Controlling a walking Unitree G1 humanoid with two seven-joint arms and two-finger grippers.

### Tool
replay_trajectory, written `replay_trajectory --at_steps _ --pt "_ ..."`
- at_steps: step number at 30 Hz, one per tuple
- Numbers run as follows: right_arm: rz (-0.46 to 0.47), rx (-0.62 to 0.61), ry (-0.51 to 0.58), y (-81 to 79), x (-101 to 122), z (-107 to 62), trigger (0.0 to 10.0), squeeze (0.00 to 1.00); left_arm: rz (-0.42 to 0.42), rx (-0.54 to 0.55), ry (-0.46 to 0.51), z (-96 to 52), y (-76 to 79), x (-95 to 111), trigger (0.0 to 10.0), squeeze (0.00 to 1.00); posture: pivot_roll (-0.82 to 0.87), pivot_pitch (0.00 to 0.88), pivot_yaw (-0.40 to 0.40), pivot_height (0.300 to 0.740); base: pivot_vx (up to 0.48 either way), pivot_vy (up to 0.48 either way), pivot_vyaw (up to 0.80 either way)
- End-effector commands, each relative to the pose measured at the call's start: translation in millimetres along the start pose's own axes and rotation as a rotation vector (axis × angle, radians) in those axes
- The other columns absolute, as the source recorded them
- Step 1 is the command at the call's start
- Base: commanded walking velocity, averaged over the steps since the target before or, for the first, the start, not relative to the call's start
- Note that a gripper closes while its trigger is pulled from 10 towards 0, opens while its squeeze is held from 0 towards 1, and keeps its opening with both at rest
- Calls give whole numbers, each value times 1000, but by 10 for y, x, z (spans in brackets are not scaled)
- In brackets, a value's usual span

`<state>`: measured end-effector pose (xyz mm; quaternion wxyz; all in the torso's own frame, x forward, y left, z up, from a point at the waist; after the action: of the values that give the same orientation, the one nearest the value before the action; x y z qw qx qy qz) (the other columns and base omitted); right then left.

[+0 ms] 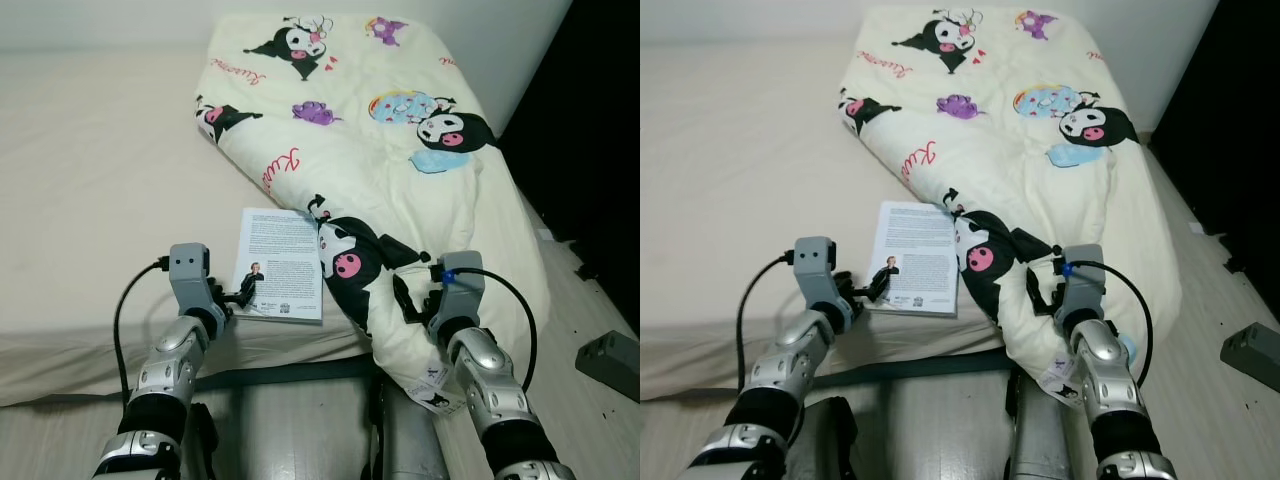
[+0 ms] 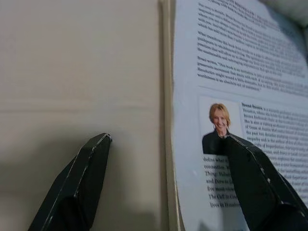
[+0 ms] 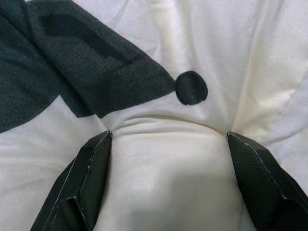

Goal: Clean up the room

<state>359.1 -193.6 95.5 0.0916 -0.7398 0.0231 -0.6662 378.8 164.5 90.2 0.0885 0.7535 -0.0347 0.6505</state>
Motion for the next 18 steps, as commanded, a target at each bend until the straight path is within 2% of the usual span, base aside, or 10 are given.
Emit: replay_trajectory --at_steps 1,10,11,12,13,15,16,17,18 --pt "29 -40 -120 80 -300 -101 10000 0 -39 -23 -77 -40 40 -209 10000 0 -122 329 -2 425 0 0 0" --pt "40 -49 -107 82 -238 -115 10000 0 -22 -63 -105 -46 101 -278 10000 0 -133 327 -4 425 0 0 0" --pt "41 -52 -106 89 -222 -121 10000 0 -78 -140 -134 -71 213 -344 10000 0 -134 320 -6 425 0 0 0" --pt "41 -52 -106 89 -222 -121 10000 0 -78 -140 -134 -71 213 -344 10000 0 -134 320 -6 425 0 0 0" --pt "42 -58 -103 104 -195 -122 10000 0 -128 -248 -165 -112 368 -411 10000 0 -129 314 -4 425 0 0 0" --pt "42 -58 -103 104 -195 -122 10000 0 -128 -248 -165 -112 368 -411 10000 0 -129 314 -4 425 0 0 0" --pt "43 -63 -99 119 -163 -115 10000 0 -157 -333 -193 -152 503 -468 10000 0 -128 309 -2 425 0 0 0" --pt "43 -63 -99 119 -163 -115 10000 0 -157 -333 -193 -152 503 -468 10000 0 -128 309 -2 425 0 0 0" --pt "46 -69 -87 135 -113 -101 10000 0 -173 -388 -211 -183 607 -511 0 0 -128 301 1 425 0 0 0"
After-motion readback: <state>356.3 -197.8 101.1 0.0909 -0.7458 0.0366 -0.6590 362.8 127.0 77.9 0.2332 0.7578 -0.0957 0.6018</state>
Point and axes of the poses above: a point about 5 cm out from each wrist's last joint towards the gripper, its own z axis pointing out of the wrist towards the gripper, its own x axis along the axis of the wrist's last joint, y = z × x, the point moved 3 cm from there along z, pointing out of the wrist towards the gripper, and after that the axes turned 13 degrees about z, right-handed, at the moved point
